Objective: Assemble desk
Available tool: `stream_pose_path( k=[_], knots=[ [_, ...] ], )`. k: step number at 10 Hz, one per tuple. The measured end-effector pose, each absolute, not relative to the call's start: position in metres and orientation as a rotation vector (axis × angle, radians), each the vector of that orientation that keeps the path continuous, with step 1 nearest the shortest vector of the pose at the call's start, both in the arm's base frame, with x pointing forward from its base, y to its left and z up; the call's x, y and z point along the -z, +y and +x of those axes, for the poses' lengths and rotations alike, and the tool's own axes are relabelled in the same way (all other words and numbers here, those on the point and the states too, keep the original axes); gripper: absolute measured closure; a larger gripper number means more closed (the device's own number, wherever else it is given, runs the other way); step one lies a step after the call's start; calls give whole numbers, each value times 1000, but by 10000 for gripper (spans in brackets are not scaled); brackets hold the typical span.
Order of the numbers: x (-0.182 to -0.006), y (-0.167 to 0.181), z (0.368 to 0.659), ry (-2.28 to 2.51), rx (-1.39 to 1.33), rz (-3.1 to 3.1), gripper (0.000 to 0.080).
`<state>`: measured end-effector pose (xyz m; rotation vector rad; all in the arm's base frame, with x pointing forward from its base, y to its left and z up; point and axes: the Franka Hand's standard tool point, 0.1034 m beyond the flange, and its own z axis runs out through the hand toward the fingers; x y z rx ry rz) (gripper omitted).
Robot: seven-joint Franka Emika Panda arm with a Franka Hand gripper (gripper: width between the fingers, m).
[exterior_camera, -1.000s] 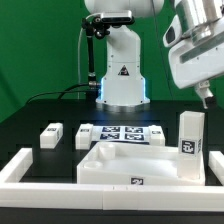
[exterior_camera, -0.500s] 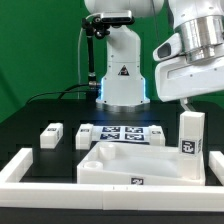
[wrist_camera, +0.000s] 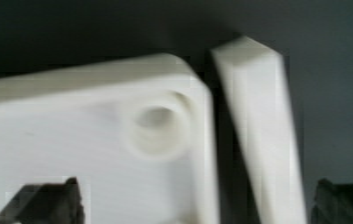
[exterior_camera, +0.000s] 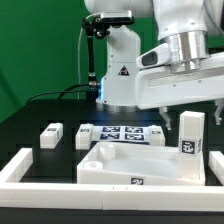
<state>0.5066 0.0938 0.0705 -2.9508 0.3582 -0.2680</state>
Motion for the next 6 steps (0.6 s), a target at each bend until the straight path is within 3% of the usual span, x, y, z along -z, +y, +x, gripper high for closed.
stream_pose_path(
  k=[6],
  knots=[
    [-54,82,479,76,89,-3004,151]
  ],
)
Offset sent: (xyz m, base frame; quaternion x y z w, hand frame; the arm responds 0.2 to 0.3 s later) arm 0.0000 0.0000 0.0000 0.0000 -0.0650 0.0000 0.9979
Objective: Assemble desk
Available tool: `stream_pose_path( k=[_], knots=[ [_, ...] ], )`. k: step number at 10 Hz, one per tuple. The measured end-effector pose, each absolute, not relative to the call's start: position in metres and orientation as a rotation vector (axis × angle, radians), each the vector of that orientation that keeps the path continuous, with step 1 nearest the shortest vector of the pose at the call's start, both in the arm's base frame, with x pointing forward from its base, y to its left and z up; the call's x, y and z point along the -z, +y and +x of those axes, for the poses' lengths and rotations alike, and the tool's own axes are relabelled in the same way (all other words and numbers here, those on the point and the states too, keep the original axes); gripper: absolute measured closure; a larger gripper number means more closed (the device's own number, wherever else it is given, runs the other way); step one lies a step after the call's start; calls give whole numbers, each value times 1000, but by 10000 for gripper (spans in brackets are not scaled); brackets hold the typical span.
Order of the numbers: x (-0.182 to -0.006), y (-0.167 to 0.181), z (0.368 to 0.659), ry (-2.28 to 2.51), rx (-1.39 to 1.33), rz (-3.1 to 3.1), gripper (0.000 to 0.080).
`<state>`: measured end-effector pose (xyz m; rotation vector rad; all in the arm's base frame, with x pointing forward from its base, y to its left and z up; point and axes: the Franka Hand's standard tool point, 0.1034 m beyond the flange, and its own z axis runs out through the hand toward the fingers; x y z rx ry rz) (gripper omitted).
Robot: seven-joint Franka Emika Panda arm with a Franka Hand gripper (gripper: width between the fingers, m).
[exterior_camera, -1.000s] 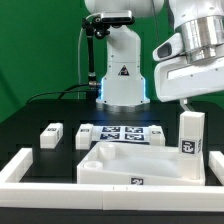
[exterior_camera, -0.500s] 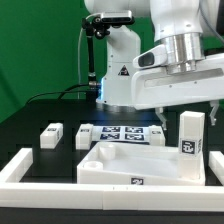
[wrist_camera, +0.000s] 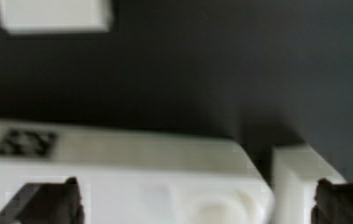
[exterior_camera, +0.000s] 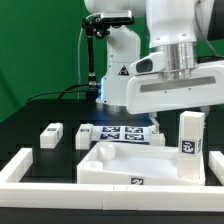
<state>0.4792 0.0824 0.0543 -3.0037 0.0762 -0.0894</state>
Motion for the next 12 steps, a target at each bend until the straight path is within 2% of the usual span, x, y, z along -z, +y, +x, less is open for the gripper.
stream_pose_path(
  k=[3,4,7,10,12],
  knots=[
    [-51,67,456,-90,-263,-3028,151],
    [-55,58,458,-58,-377,-3001,151],
    [-54,64,455,-49,-637,-2931,151],
    [-37,61,452,-66,-947,-2859,151],
    [-28,61,445,-61,-1039,-2826,151]
  ],
)
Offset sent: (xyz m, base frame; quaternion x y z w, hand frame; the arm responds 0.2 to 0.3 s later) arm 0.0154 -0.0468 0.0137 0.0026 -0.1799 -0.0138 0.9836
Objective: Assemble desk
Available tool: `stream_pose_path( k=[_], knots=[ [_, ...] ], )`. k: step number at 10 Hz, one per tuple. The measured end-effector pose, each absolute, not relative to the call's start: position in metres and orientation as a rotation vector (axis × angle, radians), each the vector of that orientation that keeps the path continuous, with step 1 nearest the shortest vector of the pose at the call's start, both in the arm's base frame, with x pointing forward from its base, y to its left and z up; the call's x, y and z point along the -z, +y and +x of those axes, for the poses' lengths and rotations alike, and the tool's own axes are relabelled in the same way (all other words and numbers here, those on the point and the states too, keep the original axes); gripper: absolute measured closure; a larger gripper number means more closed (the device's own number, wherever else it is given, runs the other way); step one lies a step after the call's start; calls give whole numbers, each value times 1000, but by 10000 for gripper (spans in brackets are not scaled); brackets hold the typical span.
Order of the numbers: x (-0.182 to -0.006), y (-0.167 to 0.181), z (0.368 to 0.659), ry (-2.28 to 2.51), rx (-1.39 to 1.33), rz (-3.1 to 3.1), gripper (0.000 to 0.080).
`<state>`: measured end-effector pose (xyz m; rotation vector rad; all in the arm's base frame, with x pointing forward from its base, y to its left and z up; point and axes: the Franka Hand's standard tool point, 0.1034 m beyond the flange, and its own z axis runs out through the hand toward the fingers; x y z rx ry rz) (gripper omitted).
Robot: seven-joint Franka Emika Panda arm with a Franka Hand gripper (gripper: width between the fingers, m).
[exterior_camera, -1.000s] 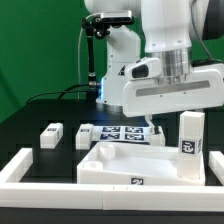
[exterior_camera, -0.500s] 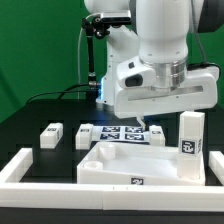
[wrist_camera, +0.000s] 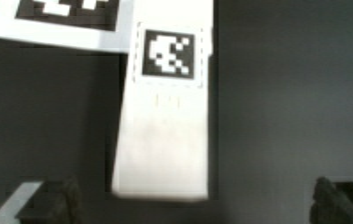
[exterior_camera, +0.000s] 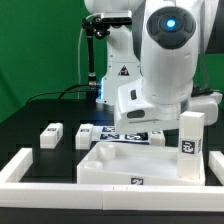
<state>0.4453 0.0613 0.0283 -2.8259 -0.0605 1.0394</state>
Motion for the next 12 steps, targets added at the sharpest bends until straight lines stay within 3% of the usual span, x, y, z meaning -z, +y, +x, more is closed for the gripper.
stream_pose_path(
  k=[6,12],
  knots=[
    [-16,44,434,77,-1170,-2802,151],
    [-15,47,433,103,-1236,-2772,151]
  ],
)
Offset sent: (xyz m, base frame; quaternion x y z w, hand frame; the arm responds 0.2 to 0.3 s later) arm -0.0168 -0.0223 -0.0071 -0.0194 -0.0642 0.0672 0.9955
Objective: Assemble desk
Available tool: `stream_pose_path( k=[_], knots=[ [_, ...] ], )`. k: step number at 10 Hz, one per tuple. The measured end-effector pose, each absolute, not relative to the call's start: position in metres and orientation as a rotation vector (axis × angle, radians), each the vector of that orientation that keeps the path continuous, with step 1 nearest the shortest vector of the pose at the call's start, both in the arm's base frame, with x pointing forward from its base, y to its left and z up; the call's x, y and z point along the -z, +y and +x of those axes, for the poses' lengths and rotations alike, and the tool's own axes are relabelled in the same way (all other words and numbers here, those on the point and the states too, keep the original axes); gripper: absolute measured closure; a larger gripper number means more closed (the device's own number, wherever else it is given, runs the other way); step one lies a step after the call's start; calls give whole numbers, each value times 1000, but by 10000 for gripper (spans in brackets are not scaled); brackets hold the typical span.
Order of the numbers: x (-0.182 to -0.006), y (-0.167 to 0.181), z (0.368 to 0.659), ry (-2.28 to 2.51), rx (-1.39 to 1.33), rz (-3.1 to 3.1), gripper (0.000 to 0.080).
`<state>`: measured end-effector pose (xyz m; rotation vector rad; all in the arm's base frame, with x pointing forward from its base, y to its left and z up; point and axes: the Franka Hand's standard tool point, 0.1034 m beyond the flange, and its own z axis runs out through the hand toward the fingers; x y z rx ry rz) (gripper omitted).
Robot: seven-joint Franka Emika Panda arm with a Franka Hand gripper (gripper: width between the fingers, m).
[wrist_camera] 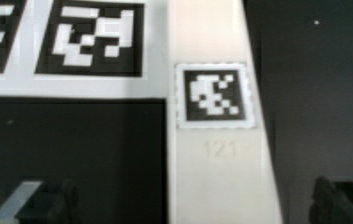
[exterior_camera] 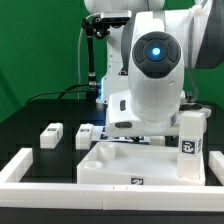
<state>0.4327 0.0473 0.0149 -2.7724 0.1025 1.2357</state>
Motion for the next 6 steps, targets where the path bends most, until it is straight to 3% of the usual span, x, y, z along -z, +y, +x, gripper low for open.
stream_pose_path(
  k=[4,5,6],
  knots=[
    [-9,48,438,105,-1257,-2769,151],
    [-9,48,438,105,-1257,-2769,278],
    [-9,48,438,105,-1257,-2769,278]
  ],
)
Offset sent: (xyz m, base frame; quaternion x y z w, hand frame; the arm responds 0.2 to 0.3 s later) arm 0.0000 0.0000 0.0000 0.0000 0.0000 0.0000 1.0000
